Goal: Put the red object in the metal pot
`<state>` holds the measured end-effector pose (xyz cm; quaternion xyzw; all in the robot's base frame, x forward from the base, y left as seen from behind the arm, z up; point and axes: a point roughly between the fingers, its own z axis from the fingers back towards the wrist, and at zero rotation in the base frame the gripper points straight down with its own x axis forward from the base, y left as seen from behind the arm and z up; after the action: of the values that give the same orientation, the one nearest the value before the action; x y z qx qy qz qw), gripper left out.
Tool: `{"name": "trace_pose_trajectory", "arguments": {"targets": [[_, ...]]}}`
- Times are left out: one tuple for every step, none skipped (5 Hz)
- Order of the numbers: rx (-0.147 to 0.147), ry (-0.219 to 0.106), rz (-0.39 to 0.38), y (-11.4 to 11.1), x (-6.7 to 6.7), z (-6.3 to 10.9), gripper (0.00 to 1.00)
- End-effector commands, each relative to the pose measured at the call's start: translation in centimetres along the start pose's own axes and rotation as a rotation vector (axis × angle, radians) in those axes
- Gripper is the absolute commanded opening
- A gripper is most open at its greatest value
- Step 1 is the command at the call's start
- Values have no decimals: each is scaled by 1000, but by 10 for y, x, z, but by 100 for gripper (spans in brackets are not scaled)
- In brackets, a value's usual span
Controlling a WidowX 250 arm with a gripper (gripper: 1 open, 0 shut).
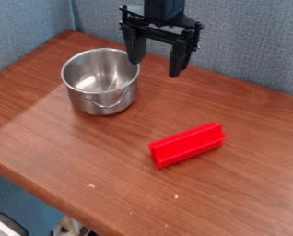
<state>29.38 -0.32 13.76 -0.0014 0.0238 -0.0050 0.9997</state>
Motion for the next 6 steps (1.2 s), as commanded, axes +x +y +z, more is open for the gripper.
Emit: {"name": "trace_pose_trajectory", "arguments": {"targets": [[3, 17, -42, 3, 1, -10, 100], [20, 13, -217, -9, 3, -19, 100], [40, 11, -447, -22, 5, -25, 100], [55, 16, -681, -31, 9, -33, 100], [58, 7, -767, -40, 12, -48, 100], [74, -11, -819, -43, 15, -68, 100]]}}
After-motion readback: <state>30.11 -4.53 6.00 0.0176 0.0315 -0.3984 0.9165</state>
